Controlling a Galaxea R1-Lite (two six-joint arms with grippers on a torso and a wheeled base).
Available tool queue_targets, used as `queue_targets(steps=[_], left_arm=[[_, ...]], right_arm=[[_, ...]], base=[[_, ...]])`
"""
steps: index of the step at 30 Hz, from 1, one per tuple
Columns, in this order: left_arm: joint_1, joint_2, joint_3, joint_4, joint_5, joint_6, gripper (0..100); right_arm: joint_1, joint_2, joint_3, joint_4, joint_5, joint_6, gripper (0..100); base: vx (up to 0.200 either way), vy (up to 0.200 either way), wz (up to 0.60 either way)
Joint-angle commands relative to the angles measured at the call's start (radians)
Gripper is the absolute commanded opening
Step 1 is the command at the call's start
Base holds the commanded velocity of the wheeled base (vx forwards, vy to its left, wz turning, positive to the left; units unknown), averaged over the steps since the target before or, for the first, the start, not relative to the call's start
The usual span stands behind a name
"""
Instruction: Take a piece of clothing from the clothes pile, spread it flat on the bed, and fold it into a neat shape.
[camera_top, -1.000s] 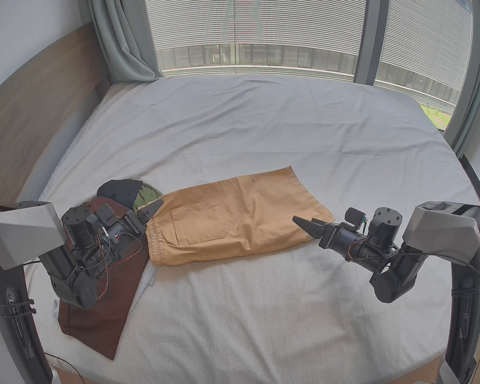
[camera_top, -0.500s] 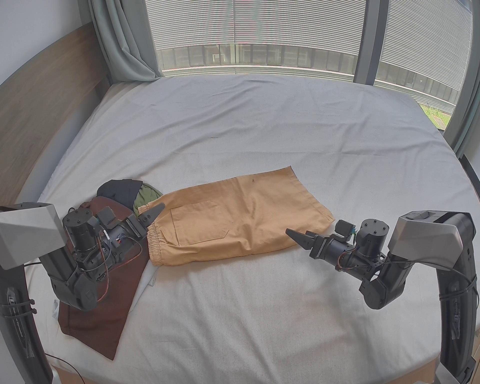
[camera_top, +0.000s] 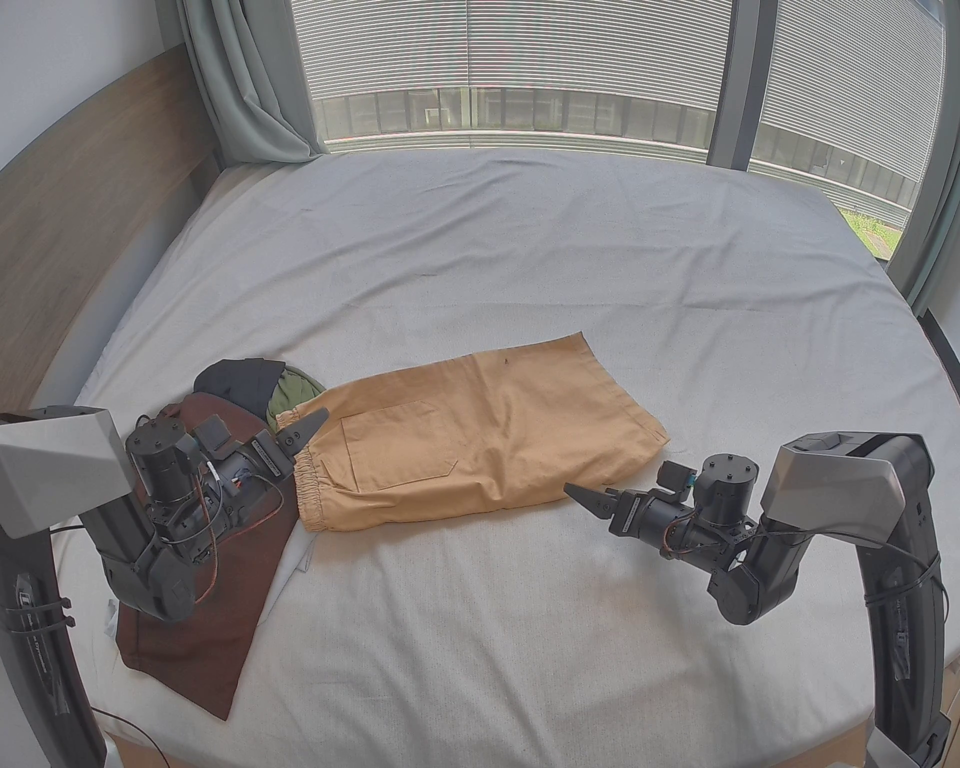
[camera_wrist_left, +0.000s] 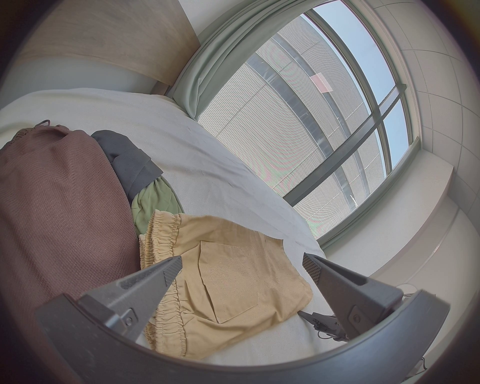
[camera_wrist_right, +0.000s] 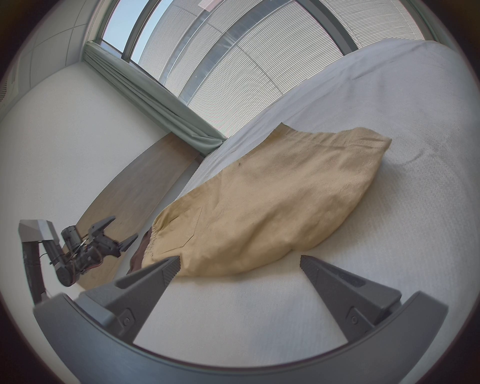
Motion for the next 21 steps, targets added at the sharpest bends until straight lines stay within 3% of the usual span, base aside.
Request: queue_targets(steps=[1,4,21], left_arm=[[0.0,0.007,-0.001,0.0,0.0,0.0,100],[0.0,0.008,-0.001,0.0,0.0,0.0,100],[0.001,0.008,-0.001,0.0,0.0,0.0,100]], right_arm=[[0.009,0.062,-0.066,0.002,-0.049,0.01,100],[0.035,0.091,-0.114,0.003,-0.092,0.03,100],[0.078,0.177,-0.273,0.015,-0.097,0.11,100]], base=[[0.0,0.0,0.0],[0.0,0.0,0.0],[0.0,0.0,0.0]])
